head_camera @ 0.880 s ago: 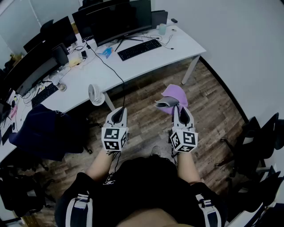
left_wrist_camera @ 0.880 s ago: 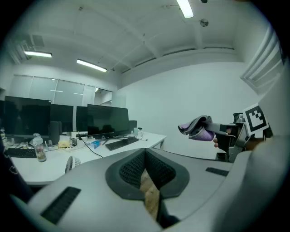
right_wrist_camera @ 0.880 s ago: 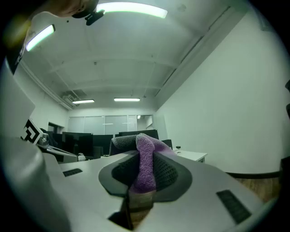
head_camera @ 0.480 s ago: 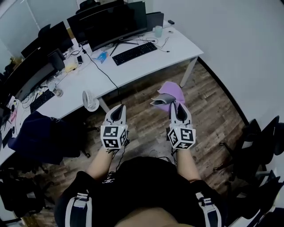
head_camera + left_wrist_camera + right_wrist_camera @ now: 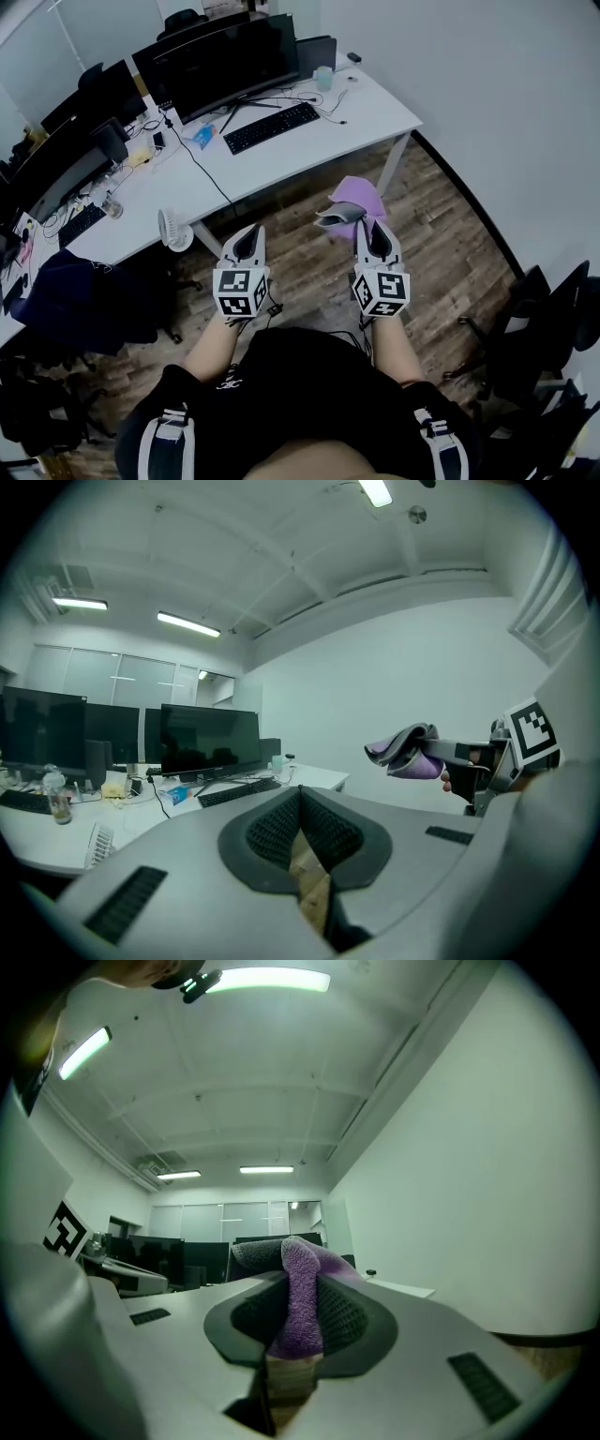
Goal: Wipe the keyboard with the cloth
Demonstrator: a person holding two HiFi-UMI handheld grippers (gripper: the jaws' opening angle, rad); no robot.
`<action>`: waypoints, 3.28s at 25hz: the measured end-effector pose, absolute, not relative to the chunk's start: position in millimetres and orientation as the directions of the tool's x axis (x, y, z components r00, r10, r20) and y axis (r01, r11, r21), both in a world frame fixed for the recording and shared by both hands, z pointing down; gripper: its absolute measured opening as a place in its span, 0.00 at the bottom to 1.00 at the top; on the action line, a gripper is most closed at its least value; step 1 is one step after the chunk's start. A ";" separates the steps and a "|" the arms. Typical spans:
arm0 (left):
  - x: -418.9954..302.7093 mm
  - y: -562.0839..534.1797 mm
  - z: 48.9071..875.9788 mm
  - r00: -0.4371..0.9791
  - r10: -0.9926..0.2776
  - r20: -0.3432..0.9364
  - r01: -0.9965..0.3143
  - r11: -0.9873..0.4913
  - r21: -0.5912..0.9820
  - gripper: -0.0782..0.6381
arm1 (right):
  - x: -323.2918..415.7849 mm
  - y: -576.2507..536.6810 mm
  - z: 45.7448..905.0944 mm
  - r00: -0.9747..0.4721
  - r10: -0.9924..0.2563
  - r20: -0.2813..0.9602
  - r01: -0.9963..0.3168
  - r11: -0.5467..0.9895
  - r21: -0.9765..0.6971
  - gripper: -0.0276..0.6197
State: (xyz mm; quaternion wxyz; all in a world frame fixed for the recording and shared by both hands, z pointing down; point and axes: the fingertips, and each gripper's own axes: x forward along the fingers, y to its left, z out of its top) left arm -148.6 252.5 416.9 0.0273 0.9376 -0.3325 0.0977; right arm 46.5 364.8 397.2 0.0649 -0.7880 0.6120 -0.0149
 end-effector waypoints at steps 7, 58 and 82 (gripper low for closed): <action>-114.4 254.1 417.3 0.755 -0.623 0.204 -0.632 -0.775 -0.030 0.13 | 77.5 361.6 396.1 0.235 -0.969 -0.072 -0.965 -0.224 -0.135 0.19; -53.2 -268.6 465.6 0.619 -0.747 0.241 -0.780 -0.621 0.077 0.13 | 160.5 -197.0 423.2 0.034 -0.999 0.031 -0.996 -0.037 -0.082 0.19; -186.0 -263.6 467.0 0.248 -0.938 0.243 -0.969 -0.237 0.072 0.13 | 31.1 -309.6 474.5 -0.432 -0.895 0.108 -0.902 0.427 -0.069 0.19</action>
